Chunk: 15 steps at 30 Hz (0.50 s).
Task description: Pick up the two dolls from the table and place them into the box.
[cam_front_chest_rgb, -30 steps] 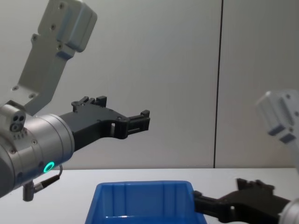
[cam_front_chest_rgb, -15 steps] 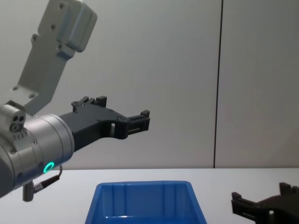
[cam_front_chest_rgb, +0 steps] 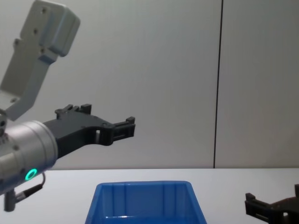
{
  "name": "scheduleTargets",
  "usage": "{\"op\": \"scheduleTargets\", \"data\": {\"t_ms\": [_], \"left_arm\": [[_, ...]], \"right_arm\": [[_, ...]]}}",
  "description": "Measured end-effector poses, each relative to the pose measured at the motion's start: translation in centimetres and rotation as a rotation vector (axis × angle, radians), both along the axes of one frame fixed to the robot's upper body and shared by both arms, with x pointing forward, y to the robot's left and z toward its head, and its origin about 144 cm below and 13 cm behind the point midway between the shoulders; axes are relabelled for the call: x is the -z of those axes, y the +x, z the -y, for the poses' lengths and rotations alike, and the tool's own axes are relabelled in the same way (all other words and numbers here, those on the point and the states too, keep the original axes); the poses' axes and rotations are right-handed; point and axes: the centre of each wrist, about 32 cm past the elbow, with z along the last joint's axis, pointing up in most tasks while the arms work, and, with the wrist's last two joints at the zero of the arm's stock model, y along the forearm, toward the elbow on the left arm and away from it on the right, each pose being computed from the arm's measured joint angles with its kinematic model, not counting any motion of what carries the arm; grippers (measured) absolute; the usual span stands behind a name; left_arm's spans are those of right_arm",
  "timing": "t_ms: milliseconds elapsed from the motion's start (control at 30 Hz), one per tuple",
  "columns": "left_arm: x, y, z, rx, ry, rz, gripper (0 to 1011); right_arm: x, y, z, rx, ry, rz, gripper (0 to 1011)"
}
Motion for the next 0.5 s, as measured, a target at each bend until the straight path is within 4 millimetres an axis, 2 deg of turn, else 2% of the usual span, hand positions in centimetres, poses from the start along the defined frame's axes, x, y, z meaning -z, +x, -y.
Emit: {"op": "scheduleTargets", "data": {"t_ms": [500], "left_arm": [[0.6, -1.6, -2.0, -0.101, -0.014, -0.107, 1001]], "right_arm": [[0.1, -0.2, 0.2, 0.017, -0.001, 0.001, 1001]]}}
